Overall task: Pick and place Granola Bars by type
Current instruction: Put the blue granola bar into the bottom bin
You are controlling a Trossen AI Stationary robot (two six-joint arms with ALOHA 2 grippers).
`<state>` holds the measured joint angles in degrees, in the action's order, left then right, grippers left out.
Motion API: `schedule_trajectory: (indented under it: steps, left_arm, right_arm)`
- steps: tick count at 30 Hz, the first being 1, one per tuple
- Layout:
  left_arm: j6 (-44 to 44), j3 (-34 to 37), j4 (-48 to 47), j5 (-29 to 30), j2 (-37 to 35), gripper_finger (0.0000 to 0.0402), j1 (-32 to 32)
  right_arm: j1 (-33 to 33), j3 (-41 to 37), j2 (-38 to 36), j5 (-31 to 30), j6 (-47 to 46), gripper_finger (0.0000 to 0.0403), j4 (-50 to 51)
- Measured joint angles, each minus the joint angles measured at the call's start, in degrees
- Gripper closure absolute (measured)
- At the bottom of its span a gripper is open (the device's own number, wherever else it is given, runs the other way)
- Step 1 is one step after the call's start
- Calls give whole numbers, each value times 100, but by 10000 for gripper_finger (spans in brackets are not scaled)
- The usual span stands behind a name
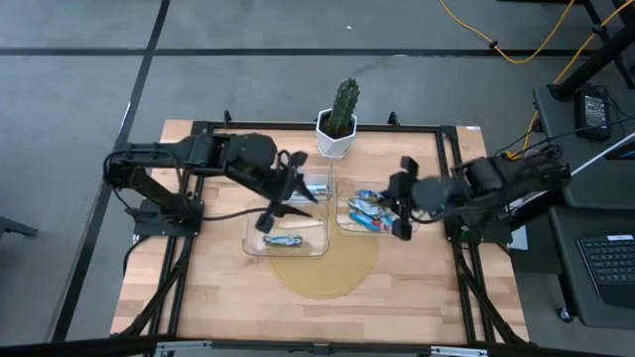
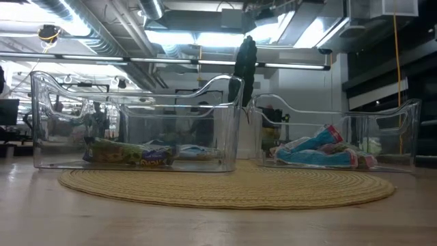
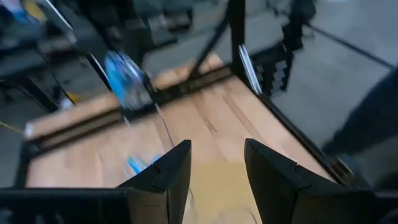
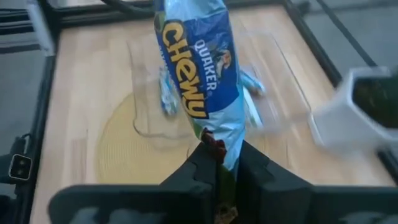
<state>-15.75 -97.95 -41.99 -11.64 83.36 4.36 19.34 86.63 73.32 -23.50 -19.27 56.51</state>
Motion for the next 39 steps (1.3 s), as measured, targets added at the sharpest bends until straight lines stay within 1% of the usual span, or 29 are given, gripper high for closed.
schedule_trajectory:
  steps: [4, 7, 13, 15, 17, 21, 23, 25, 27, 30, 33, 36, 39]
  left_arm:
    - [244, 4, 683, 105, 77, 256, -174]
    - [408, 6, 1023, 339, 104, 245, -320]
    - [584, 9, 1186, 396, 162, 204, -499]
    - [599, 7, 1329, 565, 192, 187, -501]
    - [599, 7, 1404, 708, 224, 171, -501]
    - [605, 9, 1861, 715, 356, 146, -477]
    - [608, -3, 2256, 716, 466, 138, -475]
    - [616, 9, 2362, 722, 545, 134, -475]
    - [617, 9, 2745, 729, 672, 133, -475]
    - [614, 9, 3055, 752, 806, 137, -475]
    - [610, 9, 3171, 755, 896, 156, -472]
    - [601, 9, 3219, 783, 935, 194, -472]
    - [597, 9, 3214, 914, 939, 248, -472]
  right_arm:
    - [-550, -2, 9, 821, 949, 370, -593]
    - [-899, -2, 22, 1192, 1472, 363, -966]
    - [-1414, -2, 7, 1959, 2118, 374, -1530]
    - [-1537, -2, 7, 2208, 2251, 376, -1673]
    - [-1637, -2, 7, 2349, 2302, 373, -1791]
    - [-1769, -2, 7, 2377, 2442, 362, -1985]
    - [-1810, -2, 7, 2381, 2462, 365, -2067]
    - [-1843, -2, 7, 2396, 2478, 370, -2148]
    - [-1846, -2, 16, 2478, 2489, 374, -2248]
    - [-1845, -2, 24, 2494, 2505, 372, -2295]
    - [-1844, -2, 24, 2513, 2407, 362, -2295]
    - [-1844, -2, 24, 2515, 2400, 359, -2288]
    - [-1844, -2, 24, 2515, 2396, 366, -2285]
